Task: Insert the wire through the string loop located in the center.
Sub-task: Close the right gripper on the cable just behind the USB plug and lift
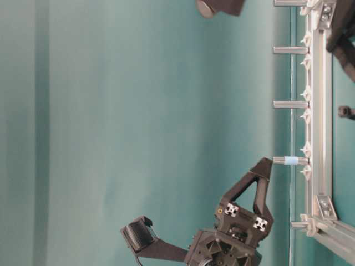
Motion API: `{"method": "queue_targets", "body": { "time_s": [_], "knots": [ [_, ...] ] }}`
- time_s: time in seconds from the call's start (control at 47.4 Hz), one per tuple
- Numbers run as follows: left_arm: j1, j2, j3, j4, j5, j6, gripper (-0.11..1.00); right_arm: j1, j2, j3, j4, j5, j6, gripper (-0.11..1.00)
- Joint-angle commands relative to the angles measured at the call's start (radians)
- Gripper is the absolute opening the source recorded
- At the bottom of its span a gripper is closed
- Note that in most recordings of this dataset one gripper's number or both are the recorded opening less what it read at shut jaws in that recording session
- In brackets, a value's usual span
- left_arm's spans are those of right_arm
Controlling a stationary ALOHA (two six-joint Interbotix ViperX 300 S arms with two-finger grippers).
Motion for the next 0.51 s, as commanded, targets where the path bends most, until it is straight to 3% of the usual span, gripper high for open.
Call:
{"method": "queue_targets", "body": {
  "time_s": [0.0, 0.485],
  "knots": [
    [-0.003, -0.026, -0.012, 0.003, -0.005, -0.008, 0.0, 0.006, -0.006, -0.02, -0.003, -0.009, 0.0, 0.44],
    [-0.011, -0.026, -0.008, 0.003, -0.005, -0.009, 0.0, 0.005, 0.057, -0.046, 0.0, 0.005, -0.002, 0.44]
  ]
}}
